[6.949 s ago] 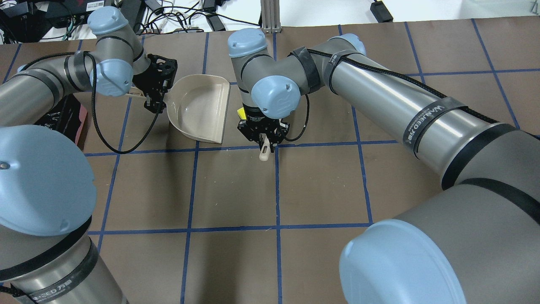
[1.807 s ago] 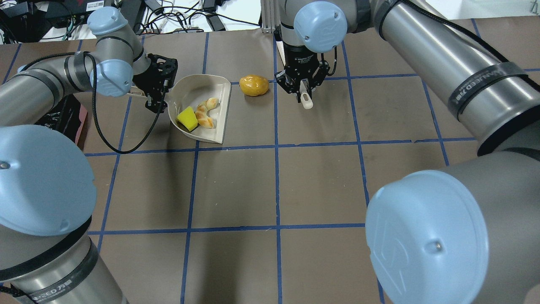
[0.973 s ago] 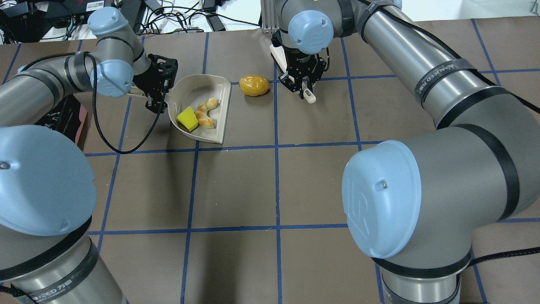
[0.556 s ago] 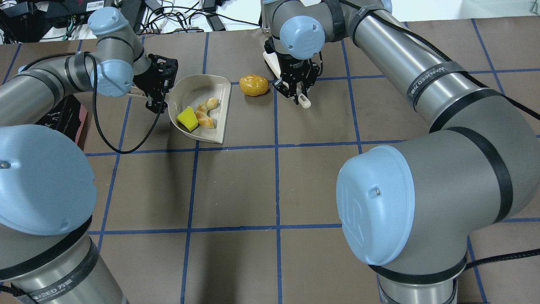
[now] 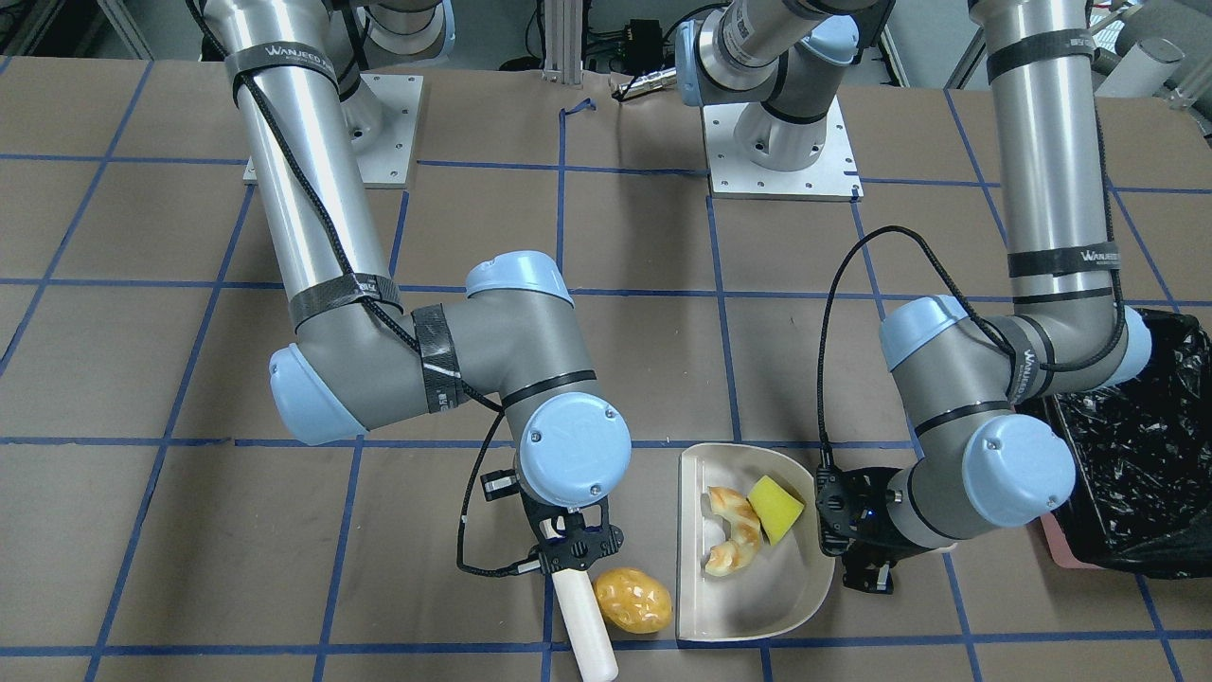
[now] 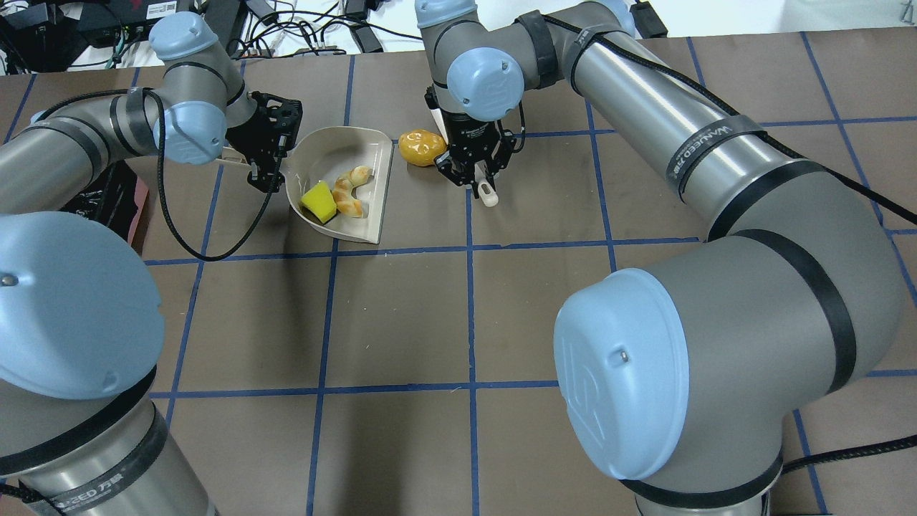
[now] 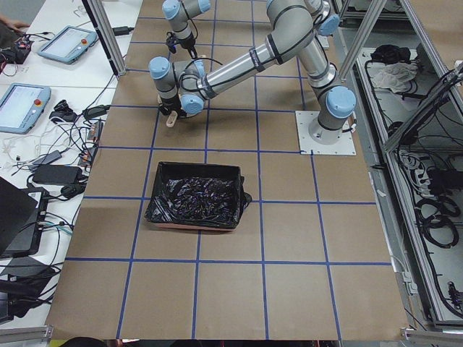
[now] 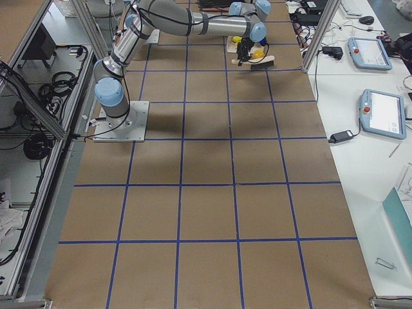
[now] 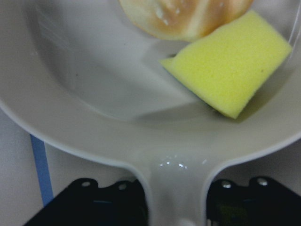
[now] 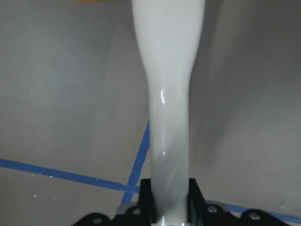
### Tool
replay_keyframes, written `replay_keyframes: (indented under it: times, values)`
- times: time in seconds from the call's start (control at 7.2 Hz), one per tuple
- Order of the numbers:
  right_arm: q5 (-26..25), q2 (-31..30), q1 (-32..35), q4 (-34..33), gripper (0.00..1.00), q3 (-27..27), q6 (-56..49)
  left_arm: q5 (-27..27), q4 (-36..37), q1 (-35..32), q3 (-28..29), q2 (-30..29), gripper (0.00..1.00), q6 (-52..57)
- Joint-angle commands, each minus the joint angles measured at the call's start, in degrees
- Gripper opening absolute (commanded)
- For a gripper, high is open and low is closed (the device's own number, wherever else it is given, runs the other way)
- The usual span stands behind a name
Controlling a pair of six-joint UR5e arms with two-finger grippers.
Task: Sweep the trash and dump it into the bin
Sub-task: 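Sweep the bread roll with the brush into the dustpan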
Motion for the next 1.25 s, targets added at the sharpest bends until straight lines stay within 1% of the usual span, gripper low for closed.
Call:
replay_keyframes:
  times: [0.0,0.14,0.69,0.83,1.11]
  values:
    - [1.0,-0.8,1.8,-0.2,0.00,1.2,3.4,0.0,0.0,0.0,0.0,0.0,0.00,0.0]
    - [2.5,-0.9,2.2,-0.4,0.00,1.2,5.4,0.0,0.0,0.0,0.0,0.0,0.00,0.1]
    - [3.0,-0.9,3.1,-3.4,0.00,1.0,5.8,0.0,0.0,0.0,0.0,0.0,0.00,0.2]
    - [3.7,-0.8,3.7,-3.9,0.00,1.0,6.2,0.0,0.0,0.0,0.0,0.0,0.00,0.2]
    - [4.6,-0.7,4.8,-4.9,0.00,1.0,9.0,0.0,0.0,0.0,0.0,0.0,0.00,0.2]
